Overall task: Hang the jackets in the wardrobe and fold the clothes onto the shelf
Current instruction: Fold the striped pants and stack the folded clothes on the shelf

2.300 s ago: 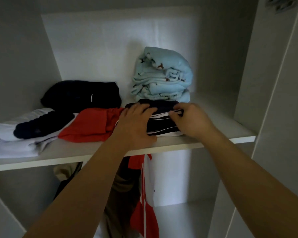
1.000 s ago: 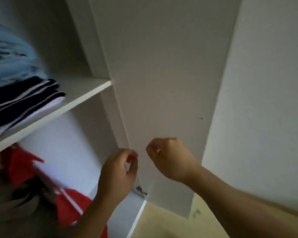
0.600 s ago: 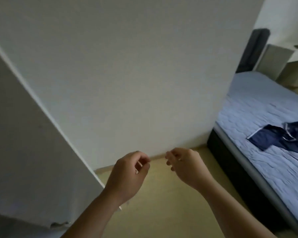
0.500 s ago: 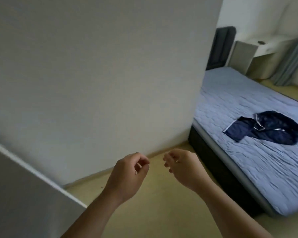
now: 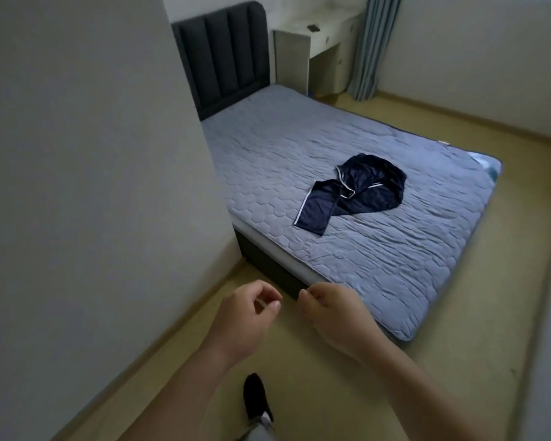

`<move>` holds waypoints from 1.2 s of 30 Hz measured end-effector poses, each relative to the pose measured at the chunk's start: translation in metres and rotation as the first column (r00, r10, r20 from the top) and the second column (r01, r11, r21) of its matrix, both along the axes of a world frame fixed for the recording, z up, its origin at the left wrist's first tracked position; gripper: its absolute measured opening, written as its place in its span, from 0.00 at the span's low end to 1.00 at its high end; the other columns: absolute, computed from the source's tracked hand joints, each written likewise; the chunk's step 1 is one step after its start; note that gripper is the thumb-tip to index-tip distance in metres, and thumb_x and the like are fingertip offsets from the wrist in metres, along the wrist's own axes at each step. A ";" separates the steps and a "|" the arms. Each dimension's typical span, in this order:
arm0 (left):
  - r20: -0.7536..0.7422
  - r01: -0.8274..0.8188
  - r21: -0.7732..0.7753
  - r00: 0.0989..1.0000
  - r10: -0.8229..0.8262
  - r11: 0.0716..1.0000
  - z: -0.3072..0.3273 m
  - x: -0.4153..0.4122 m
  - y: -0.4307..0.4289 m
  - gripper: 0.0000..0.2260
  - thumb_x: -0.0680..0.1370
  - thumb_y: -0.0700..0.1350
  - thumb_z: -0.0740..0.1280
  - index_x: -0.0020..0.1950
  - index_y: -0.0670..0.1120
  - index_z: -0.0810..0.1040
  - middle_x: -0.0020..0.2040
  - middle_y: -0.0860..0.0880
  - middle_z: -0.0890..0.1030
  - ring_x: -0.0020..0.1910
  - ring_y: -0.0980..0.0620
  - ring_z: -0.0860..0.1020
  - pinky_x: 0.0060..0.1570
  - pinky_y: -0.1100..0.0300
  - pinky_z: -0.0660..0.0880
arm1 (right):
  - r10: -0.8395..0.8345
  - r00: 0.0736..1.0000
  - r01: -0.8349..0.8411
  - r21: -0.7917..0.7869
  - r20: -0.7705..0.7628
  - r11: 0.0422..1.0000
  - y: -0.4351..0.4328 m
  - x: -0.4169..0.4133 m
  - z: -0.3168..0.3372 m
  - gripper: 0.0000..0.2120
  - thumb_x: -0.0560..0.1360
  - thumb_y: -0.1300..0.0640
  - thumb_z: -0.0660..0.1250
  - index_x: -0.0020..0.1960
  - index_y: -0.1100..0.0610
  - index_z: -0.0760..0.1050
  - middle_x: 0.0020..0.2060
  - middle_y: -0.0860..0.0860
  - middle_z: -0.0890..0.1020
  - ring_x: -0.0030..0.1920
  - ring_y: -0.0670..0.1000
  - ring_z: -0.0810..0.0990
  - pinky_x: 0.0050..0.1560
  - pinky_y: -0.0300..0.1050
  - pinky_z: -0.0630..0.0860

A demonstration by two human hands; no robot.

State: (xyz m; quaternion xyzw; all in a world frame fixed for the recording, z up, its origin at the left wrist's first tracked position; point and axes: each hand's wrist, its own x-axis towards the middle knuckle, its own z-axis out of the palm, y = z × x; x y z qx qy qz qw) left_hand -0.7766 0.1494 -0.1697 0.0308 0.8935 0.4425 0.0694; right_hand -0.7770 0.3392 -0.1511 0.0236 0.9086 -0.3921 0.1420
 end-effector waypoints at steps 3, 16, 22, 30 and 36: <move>0.034 0.065 -0.019 0.997 -0.064 0.998 -0.017 -0.069 0.017 0.05 0.76 0.47 0.71 0.43 0.58 0.80 0.39 0.61 0.81 0.38 0.60 0.80 0.38 0.67 0.76 | -0.105 0.994 0.106 -0.011 0.041 0.994 0.024 -0.049 -0.020 0.16 0.81 0.45 0.60 0.45 0.52 0.81 0.37 0.48 0.84 0.37 0.48 0.82 0.44 0.53 0.81; 0.145 0.371 -0.148 0.925 -0.351 0.917 -0.067 -0.372 0.086 0.04 0.78 0.47 0.69 0.45 0.56 0.78 0.45 0.56 0.81 0.41 0.61 0.78 0.37 0.67 0.70 | -0.395 0.903 0.379 0.118 0.170 0.918 0.096 -0.269 -0.073 0.14 0.83 0.49 0.59 0.50 0.56 0.80 0.44 0.51 0.84 0.46 0.52 0.80 0.49 0.49 0.77; 0.249 0.421 -0.229 0.897 -0.365 0.878 -0.104 -0.453 0.116 0.04 0.79 0.45 0.68 0.50 0.54 0.78 0.51 0.53 0.79 0.43 0.58 0.77 0.43 0.63 0.70 | -0.430 0.872 0.408 0.137 0.234 0.903 0.122 -0.353 -0.121 0.14 0.83 0.49 0.58 0.51 0.55 0.79 0.47 0.51 0.84 0.51 0.54 0.80 0.48 0.46 0.73; 0.382 0.553 -0.314 0.818 -0.430 0.772 -0.184 -0.553 0.141 0.12 0.79 0.43 0.65 0.62 0.49 0.79 0.61 0.48 0.77 0.58 0.48 0.77 0.61 0.56 0.72 | -0.470 0.817 0.478 0.064 0.334 0.876 0.132 -0.477 -0.197 0.18 0.84 0.53 0.54 0.70 0.56 0.73 0.64 0.54 0.79 0.65 0.57 0.76 0.61 0.48 0.71; 0.529 0.734 -0.381 0.672 -0.519 0.562 -0.307 -0.624 0.162 0.20 0.79 0.44 0.63 0.71 0.50 0.72 0.70 0.46 0.69 0.69 0.45 0.68 0.67 0.53 0.68 | -0.527 0.756 0.536 0.094 0.388 0.839 0.123 -0.522 -0.276 0.21 0.85 0.53 0.53 0.76 0.56 0.66 0.73 0.53 0.72 0.72 0.53 0.69 0.68 0.42 0.63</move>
